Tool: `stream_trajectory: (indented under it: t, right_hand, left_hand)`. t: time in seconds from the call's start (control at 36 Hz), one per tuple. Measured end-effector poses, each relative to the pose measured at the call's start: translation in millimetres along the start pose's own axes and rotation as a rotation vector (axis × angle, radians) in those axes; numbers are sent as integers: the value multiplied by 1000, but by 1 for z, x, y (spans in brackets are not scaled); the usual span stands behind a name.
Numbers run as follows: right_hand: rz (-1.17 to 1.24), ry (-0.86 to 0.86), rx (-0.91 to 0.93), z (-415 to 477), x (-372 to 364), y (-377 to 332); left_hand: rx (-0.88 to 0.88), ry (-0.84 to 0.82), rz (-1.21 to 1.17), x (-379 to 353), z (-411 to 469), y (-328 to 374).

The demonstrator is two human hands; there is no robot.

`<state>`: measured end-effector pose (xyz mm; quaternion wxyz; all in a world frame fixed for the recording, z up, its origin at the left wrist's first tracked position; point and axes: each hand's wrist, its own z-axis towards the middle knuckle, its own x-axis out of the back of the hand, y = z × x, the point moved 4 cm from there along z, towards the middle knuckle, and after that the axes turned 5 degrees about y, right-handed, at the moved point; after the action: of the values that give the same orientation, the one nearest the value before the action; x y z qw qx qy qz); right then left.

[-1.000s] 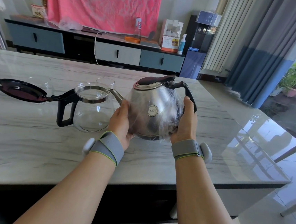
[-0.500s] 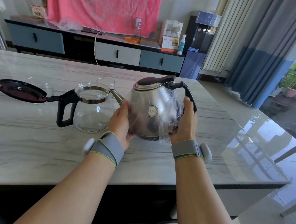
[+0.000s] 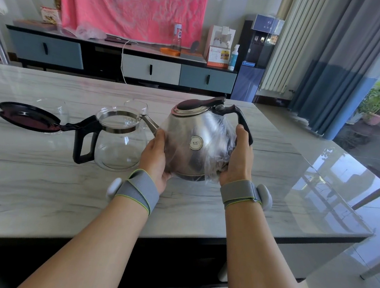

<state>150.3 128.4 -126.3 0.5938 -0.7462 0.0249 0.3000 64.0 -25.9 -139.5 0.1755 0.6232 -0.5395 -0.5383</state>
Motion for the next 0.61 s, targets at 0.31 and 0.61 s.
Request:
stream_trajectory:
  t: [0.31,0.61]
  right_hand:
    - [1,-4,-1,-1,1,-1]
    - [2,4,1,-2,0,-1]
  left_hand:
    - [1,-2,4,0,1,-1]
    - [-5,-5,2,-1,-3,1]
